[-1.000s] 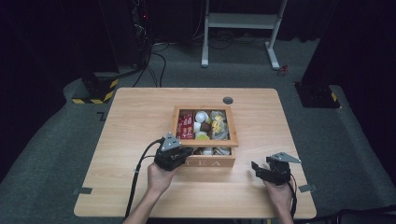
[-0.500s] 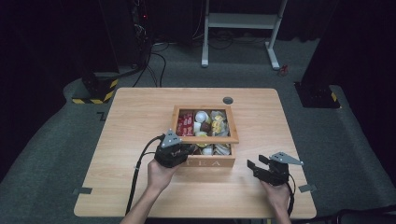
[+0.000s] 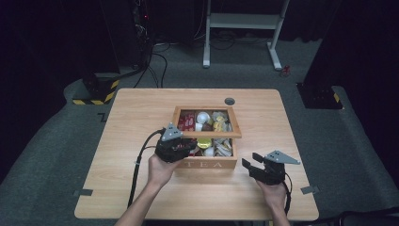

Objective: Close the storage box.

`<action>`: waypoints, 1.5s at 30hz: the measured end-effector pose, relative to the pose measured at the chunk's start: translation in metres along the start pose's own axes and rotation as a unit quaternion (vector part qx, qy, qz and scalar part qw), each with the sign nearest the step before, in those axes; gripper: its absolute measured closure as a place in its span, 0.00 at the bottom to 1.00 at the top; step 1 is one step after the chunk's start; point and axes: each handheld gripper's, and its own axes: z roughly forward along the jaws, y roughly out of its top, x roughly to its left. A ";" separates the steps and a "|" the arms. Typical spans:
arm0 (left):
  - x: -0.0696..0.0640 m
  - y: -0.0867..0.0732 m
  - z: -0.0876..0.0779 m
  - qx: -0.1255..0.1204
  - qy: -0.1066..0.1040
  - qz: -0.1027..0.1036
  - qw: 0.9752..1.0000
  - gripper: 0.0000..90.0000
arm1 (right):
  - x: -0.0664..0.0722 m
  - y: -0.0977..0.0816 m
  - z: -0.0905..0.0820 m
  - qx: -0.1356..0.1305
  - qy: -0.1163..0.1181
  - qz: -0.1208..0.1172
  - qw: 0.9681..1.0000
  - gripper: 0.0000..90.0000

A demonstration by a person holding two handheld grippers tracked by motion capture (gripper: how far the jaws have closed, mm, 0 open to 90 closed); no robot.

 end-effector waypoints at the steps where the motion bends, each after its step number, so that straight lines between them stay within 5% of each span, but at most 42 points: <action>1: 0.000 0.002 0.000 0.001 -0.001 0.000 1.000 0.74 | 0.002 0.001 0.001 0.000 0.002 0.000 1.000 0.51; 17: 0.007 0.023 -0.005 -0.008 -0.005 -0.005 1.000 0.70 | 0.027 0.020 0.019 -0.012 0.012 -0.040 0.999 0.49; 45: 0.015 0.048 -0.007 -0.016 0.000 -0.008 1.000 0.62 | 0.047 0.048 0.053 0.002 0.023 -0.057 0.998 0.35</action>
